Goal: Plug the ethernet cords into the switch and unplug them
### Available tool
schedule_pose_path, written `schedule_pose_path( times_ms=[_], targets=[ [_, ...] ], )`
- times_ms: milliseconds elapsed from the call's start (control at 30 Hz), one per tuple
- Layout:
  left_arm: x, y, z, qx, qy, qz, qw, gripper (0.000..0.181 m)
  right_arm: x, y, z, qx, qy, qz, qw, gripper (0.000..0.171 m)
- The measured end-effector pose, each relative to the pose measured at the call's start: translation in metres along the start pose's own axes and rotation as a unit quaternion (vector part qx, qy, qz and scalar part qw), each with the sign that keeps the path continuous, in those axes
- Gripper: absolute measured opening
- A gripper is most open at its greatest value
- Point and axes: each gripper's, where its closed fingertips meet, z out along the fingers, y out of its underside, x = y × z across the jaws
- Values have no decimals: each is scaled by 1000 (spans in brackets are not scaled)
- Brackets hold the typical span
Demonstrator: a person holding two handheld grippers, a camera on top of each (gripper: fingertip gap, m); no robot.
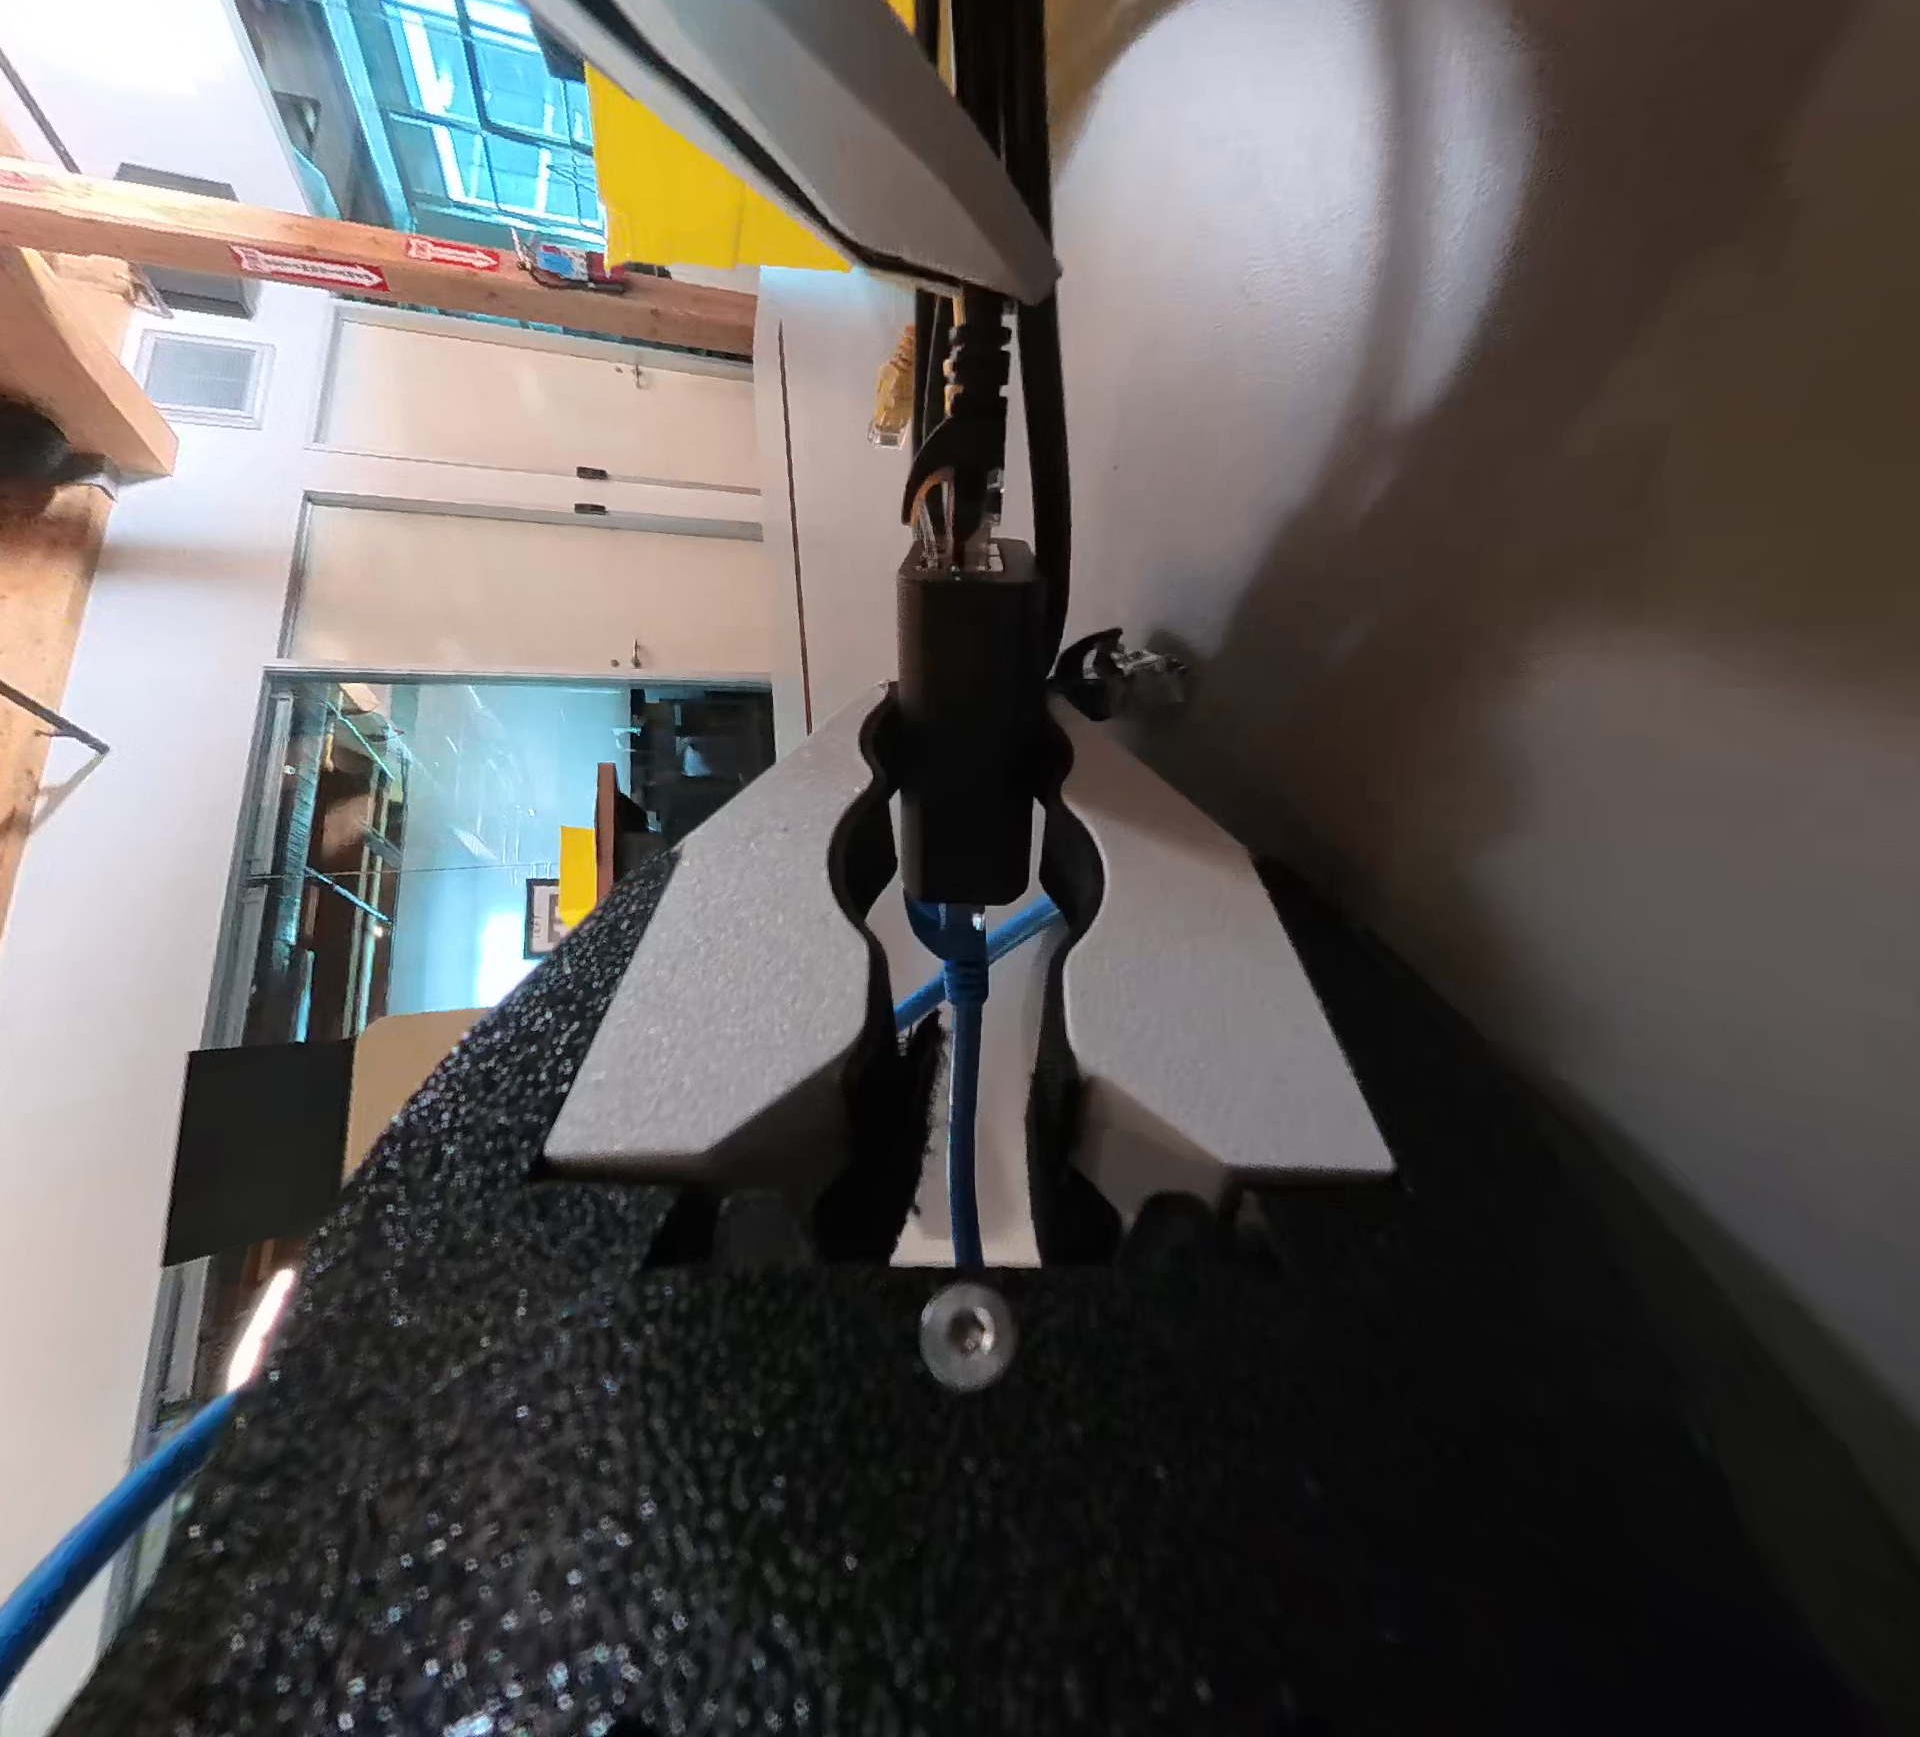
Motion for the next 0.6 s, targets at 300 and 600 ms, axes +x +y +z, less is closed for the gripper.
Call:
schedule_pose_path(
  times_ms=[300,600],
  targets=[
    [2,-5,1,-19,18,-34,999,20,6,-6,-4,51,21,-26,998,2],
    [2,0,2,-30,18,-54,998,21,11,-11,-1,76,25,-21,997,2]
  ],
)
